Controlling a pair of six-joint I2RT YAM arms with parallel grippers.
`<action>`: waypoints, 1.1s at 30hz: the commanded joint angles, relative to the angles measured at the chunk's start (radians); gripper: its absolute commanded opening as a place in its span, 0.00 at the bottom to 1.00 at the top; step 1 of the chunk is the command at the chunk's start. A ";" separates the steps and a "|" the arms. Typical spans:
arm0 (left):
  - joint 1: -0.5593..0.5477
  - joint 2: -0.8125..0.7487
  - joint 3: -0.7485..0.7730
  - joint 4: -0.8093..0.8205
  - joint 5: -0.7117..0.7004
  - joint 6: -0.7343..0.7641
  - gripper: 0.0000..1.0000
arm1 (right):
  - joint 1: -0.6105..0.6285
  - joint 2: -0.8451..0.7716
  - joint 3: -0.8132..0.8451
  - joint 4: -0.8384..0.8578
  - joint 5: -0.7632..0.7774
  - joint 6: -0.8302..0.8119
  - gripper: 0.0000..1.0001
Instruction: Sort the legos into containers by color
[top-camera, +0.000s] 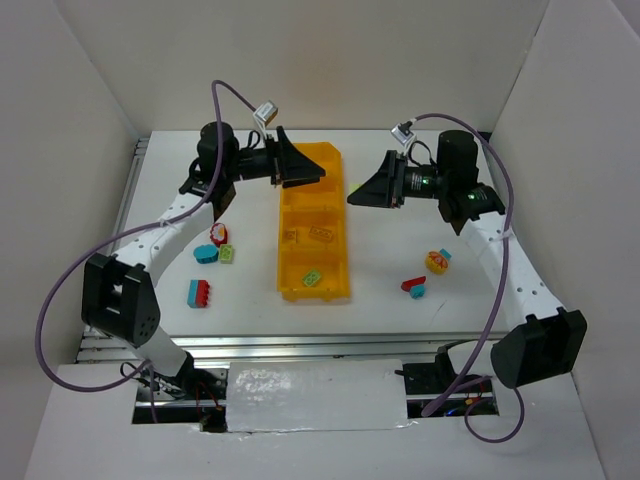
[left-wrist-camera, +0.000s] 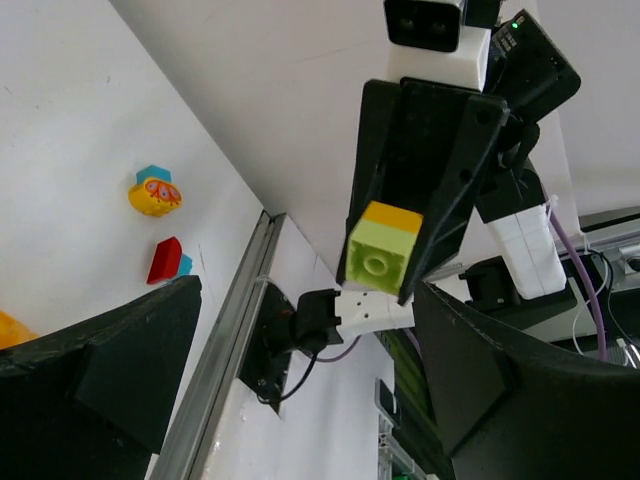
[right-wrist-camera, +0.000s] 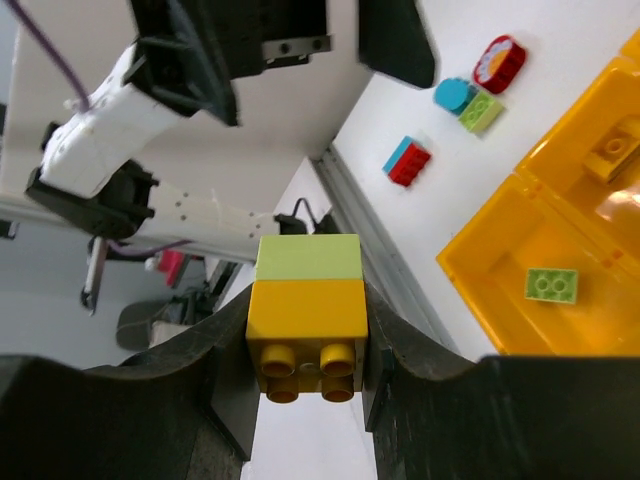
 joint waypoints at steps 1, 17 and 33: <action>0.004 -0.076 0.058 -0.014 0.021 0.048 1.00 | 0.006 -0.056 0.020 -0.037 0.116 -0.041 0.10; -0.001 -0.183 0.119 -0.554 -0.198 0.599 1.00 | 0.101 -0.022 0.140 -0.266 0.347 -0.019 0.07; -0.189 -0.393 -0.024 -0.403 -0.328 0.981 1.00 | 0.107 0.044 0.090 0.181 -0.131 0.552 0.05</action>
